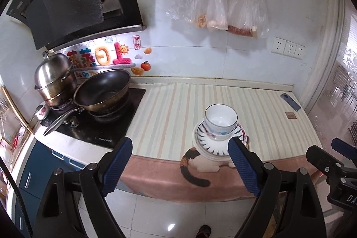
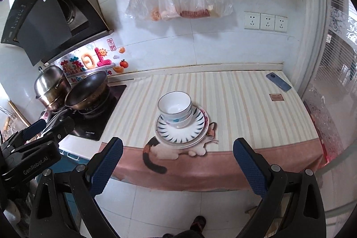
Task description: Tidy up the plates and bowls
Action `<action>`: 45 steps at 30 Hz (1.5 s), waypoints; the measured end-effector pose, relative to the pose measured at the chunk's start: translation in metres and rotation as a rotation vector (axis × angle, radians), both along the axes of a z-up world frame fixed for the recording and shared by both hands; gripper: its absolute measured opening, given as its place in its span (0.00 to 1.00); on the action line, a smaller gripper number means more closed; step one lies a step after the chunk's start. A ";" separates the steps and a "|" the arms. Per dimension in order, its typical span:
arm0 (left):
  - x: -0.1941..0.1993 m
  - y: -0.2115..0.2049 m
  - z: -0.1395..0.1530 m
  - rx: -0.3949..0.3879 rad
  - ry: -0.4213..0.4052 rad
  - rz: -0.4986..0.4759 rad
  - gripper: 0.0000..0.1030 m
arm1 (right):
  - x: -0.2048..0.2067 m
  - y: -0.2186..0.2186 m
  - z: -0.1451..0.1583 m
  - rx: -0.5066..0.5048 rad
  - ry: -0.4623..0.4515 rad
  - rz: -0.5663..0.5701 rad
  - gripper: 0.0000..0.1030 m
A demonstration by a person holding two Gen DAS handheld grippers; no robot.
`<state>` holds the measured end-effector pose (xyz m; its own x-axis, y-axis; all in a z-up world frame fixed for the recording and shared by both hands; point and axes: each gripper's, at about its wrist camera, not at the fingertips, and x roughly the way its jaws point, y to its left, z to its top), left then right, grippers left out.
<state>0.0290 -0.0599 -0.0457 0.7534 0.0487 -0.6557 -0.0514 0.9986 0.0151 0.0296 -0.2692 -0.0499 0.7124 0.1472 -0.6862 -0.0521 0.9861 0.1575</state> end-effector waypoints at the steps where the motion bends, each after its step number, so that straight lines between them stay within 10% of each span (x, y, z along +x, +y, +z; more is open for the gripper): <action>1: -0.005 0.002 0.000 0.001 -0.001 -0.001 0.85 | -0.011 0.004 0.002 -0.001 -0.006 -0.005 0.98; 20: -0.103 0.041 0.012 0.002 -0.054 0.000 0.85 | -0.118 0.036 0.018 -0.027 -0.058 -0.032 0.98; 45: -0.121 0.050 0.012 -0.005 -0.063 0.000 0.85 | -0.129 0.039 0.021 -0.035 -0.064 -0.042 0.98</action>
<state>-0.0920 -0.0096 -0.0337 0.7933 0.0455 -0.6071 -0.0519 0.9986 0.0069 -0.0997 -0.2298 -0.0293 0.7601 0.0928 -0.6432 -0.0190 0.9925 0.1208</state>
